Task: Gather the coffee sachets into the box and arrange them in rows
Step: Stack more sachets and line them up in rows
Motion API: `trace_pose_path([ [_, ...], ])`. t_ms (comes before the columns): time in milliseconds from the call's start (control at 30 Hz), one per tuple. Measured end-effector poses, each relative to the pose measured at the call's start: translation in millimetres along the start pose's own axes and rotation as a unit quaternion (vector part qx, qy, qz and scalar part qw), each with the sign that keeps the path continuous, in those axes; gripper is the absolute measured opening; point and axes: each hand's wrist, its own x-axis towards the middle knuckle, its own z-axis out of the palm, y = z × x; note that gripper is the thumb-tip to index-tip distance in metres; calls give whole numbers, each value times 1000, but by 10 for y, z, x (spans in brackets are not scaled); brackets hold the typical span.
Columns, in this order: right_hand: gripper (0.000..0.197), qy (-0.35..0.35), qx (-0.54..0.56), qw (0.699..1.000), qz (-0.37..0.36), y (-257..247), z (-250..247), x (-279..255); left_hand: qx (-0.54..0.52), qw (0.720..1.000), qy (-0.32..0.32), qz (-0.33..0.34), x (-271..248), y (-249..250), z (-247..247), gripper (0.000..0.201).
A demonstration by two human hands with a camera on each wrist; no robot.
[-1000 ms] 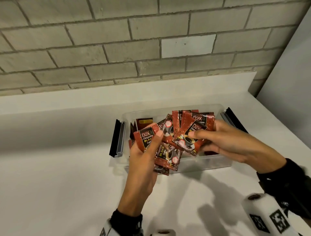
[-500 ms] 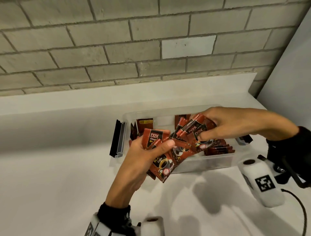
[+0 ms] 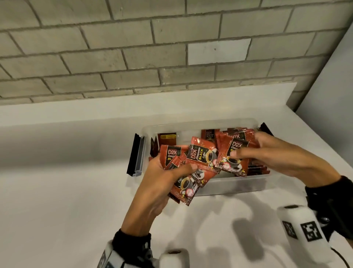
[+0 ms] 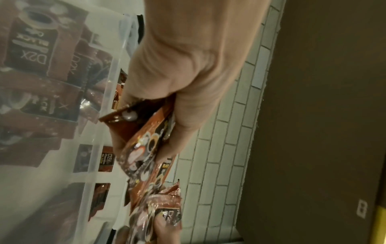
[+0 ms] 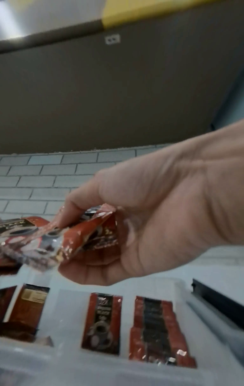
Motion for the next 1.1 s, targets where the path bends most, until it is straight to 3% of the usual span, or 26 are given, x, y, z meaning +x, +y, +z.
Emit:
trace_pose_path([
  [100,35,-47,-96,994,-21,-79,-40,-16,62,998,-23,5,19,15,34,33],
  [200,33,-88,-122,989,1,-146,-49,35,86,995,-57,4,46,61,87,36],
  [367,28,-65,-82,994,19,-90,-38,97,40,996,-77,-24,72,79,91,43],
  [467,35,-17,56,997,40,-44,-104,98,-20,998,-62,-27,68,46,31,47],
  [600,81,45,293,954,41,93,-104,40,-136,990,12,26,68,13,11,53],
  [633,75,43,330,942,36,134,-39,24,-157,986,28,39,69,9,35,54],
  [733,8,56,360,930,60,158,260,-24,-203,976,53,58,72,-11,142,58],
  [967,12,91,366,925,44,203,399,7,-191,980,28,42,25,-74,226,50],
  [1100,41,124,351,927,50,127,255,2,-170,985,26,33,16,-77,119,49],
])
